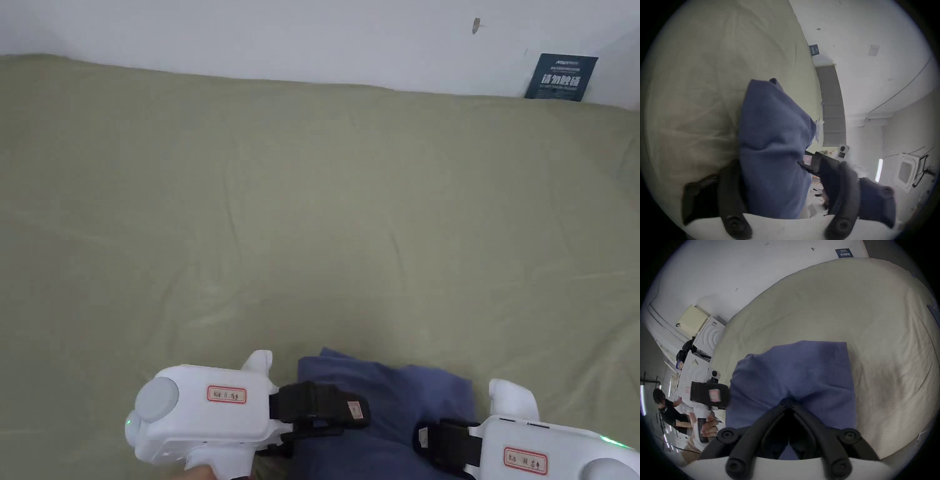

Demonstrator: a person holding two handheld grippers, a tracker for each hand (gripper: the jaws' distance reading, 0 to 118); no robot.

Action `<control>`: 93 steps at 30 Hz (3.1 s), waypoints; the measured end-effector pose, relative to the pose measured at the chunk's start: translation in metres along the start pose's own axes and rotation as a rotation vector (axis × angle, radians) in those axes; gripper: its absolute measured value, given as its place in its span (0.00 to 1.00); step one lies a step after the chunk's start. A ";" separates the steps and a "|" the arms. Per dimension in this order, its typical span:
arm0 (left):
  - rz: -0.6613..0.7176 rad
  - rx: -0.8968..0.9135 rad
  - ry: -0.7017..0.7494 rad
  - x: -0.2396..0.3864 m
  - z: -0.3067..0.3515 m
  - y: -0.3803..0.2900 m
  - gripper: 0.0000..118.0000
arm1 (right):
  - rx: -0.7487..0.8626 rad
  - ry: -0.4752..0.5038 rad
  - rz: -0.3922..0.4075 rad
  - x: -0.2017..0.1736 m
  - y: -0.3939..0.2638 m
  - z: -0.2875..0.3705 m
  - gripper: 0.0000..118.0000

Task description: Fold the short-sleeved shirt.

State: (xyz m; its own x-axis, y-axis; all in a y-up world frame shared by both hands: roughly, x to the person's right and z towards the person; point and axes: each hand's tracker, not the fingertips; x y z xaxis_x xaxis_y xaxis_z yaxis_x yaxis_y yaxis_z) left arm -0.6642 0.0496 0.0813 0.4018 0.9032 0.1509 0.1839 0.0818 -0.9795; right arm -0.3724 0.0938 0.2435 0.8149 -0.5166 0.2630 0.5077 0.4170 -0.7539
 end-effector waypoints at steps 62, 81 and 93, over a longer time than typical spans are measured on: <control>-0.409 0.461 0.878 0.125 0.180 -0.012 0.00 | 0.112 0.016 0.058 -0.022 0.019 0.039 0.00; -0.747 1.023 0.946 0.283 0.142 -0.102 0.00 | 0.884 -0.222 0.471 -0.139 0.047 0.185 0.00; -0.812 1.091 0.992 0.278 0.130 -0.122 0.00 | 0.889 -0.355 0.454 -0.151 0.033 0.178 0.00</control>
State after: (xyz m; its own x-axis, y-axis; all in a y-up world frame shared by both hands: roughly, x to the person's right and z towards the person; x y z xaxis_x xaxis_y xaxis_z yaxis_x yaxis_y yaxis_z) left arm -0.6917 0.3452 0.2252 0.9698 -0.0773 0.2315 0.1198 0.9772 -0.1756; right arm -0.4288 0.3188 0.2858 0.9417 0.0137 0.3363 0.0400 0.9876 -0.1521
